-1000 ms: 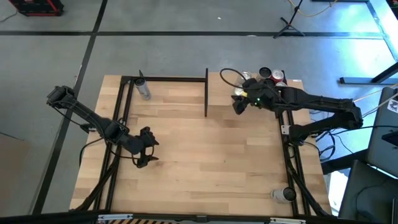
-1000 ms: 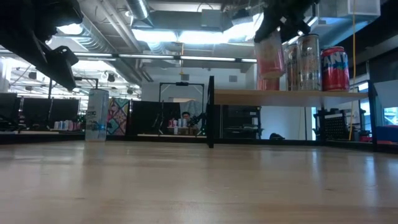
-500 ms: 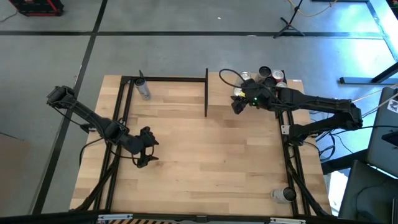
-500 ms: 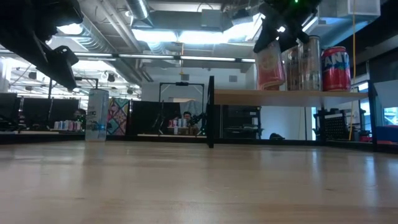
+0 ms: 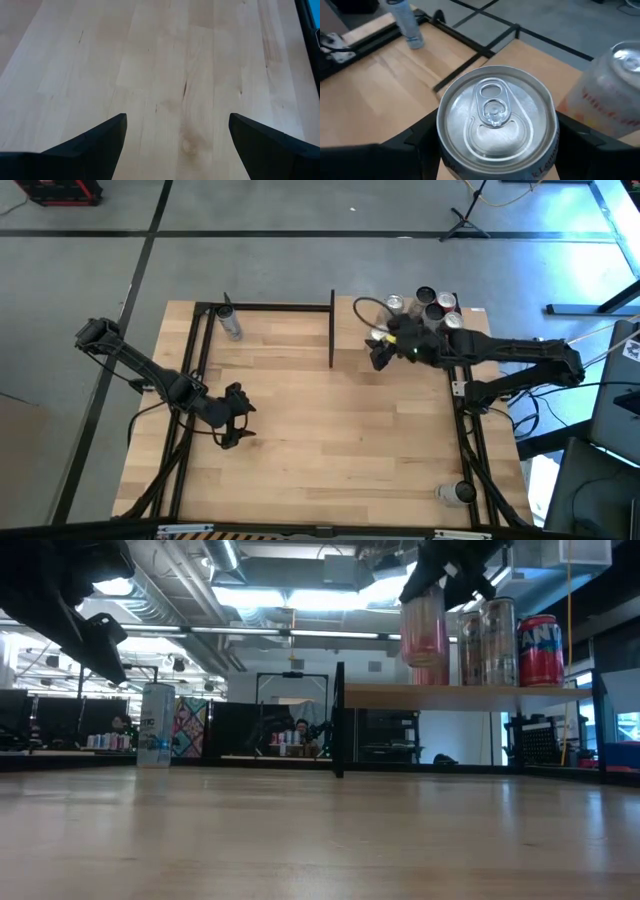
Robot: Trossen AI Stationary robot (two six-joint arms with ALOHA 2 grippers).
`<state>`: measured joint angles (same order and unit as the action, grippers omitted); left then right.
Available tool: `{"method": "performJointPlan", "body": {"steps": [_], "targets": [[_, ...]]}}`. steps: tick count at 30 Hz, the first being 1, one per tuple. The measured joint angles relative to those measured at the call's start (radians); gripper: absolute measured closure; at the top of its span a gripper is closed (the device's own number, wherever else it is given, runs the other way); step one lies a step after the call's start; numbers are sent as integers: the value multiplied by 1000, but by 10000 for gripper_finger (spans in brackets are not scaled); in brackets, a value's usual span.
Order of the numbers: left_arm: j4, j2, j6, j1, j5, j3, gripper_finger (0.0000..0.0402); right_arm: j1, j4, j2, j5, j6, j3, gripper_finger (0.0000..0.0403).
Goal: Place canned beverage on shelf
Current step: Put the orange soda can on the shelf aligned with the other orange soda can
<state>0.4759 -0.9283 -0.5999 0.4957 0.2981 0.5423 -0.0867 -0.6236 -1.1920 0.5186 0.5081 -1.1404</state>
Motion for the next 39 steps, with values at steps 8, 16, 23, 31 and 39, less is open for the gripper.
{"method": "performJointPlan", "body": {"steps": [8, 16, 23, 31, 39], "targets": [[0, 0, 0, 0, 5, 0, 62, 119, -82, -10, 217, 185, 0, 134], [0, 0, 1, 0, 9, 0, 62, 69, -164, -10, 267, 273, 0, 134], [0, 0, 0, 0, 8, 0, 62, 8, -195, -13, 250, 261, 3, 134], [-17, 0, 0, 0, 2, 0, 62, -14, -180, -18, 260, 291, 48, 134], [-20, 0, 0, 0, -1, 0, 62, -14, -186, -17, 306, 312, 58, 129]]}}
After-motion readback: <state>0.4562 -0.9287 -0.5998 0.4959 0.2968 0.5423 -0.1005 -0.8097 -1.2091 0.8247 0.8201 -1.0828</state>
